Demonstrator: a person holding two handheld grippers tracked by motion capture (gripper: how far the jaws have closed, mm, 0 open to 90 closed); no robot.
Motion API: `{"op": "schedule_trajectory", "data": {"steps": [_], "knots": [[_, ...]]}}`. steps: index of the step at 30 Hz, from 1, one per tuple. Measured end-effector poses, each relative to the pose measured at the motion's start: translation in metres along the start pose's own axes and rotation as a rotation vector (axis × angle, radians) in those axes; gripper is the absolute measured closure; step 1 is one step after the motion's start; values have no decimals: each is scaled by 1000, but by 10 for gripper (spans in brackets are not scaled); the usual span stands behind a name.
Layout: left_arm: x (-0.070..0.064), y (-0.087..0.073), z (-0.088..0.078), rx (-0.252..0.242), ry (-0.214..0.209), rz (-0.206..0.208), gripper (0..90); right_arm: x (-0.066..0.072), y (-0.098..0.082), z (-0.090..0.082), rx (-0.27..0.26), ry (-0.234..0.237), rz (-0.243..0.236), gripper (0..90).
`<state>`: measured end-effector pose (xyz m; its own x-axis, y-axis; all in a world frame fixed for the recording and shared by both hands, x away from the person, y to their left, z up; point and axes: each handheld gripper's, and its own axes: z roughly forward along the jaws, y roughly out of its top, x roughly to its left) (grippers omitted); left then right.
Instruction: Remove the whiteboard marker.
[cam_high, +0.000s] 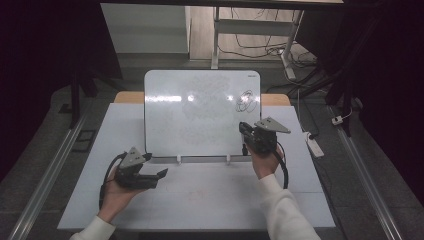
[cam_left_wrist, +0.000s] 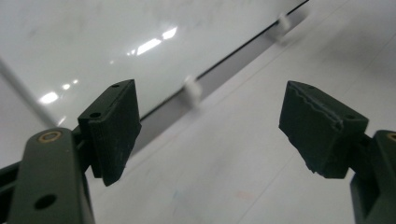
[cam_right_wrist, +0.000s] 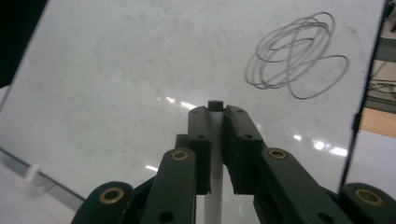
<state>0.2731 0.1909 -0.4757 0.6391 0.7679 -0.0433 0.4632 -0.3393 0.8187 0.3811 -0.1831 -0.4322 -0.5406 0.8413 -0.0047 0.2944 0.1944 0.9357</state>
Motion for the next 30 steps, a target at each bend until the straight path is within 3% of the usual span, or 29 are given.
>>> {"op": "schedule_trajectory", "data": {"steps": [4,8,14,22,30], "knots": [[-10,24,13,-19,-48,20,230,7,0,-4,-11,35,-7,807],[-23,48,30,-46,-111,17,249,24,-1,-9,-25,86,-22,807],[-37,69,48,-54,-160,41,262,45,-3,-12,-43,139,-20,806],[-42,78,61,-58,-188,42,310,67,-3,-14,-74,191,-17,806],[-44,83,74,-61,-235,38,441,83,-7,-13,-82,228,-4,805]]}}
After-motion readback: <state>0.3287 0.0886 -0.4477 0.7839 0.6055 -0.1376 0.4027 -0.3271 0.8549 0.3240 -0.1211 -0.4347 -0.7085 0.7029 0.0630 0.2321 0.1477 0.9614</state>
